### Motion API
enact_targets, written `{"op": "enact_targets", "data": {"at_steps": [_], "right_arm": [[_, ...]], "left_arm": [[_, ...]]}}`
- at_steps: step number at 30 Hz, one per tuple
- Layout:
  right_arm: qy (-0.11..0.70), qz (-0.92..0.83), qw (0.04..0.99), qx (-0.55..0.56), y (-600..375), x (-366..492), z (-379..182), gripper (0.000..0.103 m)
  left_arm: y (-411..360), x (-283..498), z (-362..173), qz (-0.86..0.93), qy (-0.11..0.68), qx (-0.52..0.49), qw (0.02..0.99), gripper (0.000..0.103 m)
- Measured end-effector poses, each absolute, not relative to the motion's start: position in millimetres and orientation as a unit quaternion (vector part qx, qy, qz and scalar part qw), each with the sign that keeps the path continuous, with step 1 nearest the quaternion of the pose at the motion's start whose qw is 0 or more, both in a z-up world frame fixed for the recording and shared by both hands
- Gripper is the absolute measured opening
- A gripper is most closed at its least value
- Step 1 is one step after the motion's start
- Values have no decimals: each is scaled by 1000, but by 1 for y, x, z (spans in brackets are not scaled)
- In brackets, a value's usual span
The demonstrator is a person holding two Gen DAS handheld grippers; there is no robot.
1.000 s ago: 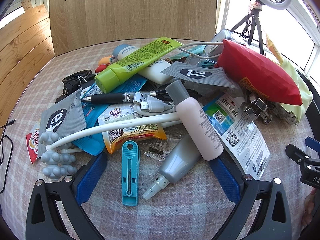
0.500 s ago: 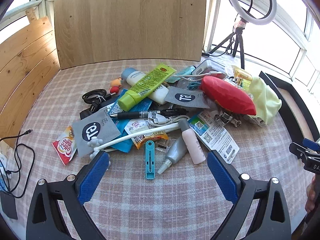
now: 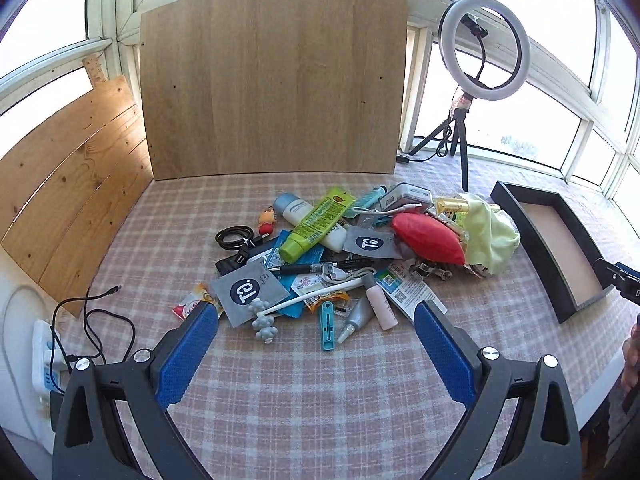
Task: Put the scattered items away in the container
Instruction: 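Move both tools over the pile of items toward their targets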
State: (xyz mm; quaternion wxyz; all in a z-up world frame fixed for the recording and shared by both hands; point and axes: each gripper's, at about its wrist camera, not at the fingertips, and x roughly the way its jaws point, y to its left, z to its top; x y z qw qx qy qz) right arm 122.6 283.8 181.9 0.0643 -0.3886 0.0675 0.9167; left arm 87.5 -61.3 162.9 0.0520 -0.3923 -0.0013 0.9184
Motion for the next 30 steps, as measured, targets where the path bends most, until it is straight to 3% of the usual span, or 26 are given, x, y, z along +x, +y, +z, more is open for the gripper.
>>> {"op": "enact_targets", "data": {"at_steps": [17,27,30], "right_arm": [[30,923,15,-383,291,86,183,99],[38,907,-36,-419,302,46,151,81],[34,899,-48,-435,298,32,137,70]], "left_arm": [[-10,101,185,925,-16,-377,40,97],[-9,80,168,919,-24,-394,13,96],[-3,67,147,908,-24,-419,13,88]]}}
